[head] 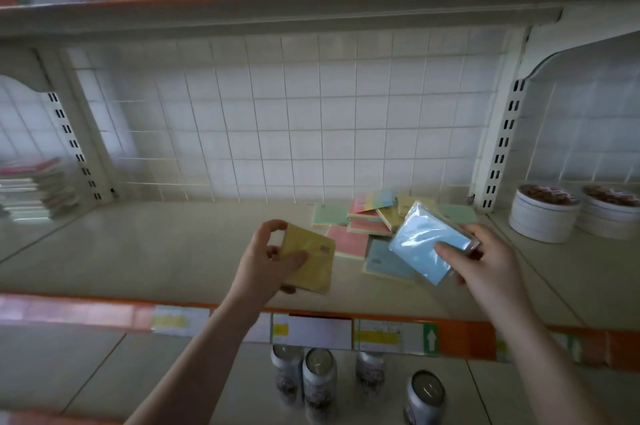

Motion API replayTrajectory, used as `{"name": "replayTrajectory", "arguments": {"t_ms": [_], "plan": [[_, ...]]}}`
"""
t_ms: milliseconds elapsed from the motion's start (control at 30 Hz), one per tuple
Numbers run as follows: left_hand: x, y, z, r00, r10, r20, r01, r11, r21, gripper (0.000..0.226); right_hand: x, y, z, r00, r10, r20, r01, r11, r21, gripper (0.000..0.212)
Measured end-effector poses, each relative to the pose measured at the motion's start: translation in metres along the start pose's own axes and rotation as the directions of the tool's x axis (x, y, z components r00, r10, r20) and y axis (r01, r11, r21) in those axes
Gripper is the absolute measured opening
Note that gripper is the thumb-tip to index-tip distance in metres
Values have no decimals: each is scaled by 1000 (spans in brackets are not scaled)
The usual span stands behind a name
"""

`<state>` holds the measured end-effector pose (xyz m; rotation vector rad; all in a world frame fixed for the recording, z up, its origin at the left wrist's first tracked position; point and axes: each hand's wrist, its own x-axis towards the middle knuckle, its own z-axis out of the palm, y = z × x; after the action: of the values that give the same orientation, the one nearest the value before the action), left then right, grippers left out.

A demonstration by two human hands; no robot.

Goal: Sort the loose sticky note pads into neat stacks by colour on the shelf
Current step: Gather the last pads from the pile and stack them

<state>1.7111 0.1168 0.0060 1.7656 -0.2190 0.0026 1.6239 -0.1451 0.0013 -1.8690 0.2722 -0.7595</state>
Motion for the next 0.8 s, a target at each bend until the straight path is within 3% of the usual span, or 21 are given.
{"name": "replayTrajectory", "arguments": {"t_ms": [400, 533, 800], "plan": [[2, -14, -133, 959, 26, -281, -50, 996, -78, 33, -8, -45, 140, 985, -19, 172, 6, 997, 75, 16], [5, -29, -197, 941, 24, -337, -63, 992, -105, 29, -24, -72, 204, 975, -46, 216, 42, 999, 24, 18], [13, -62, -347, 911, 5, -413, -67, 988, -136, 28, -58, -136, 346, 962, -56, 267, 26, 993, 114, 19]]}}
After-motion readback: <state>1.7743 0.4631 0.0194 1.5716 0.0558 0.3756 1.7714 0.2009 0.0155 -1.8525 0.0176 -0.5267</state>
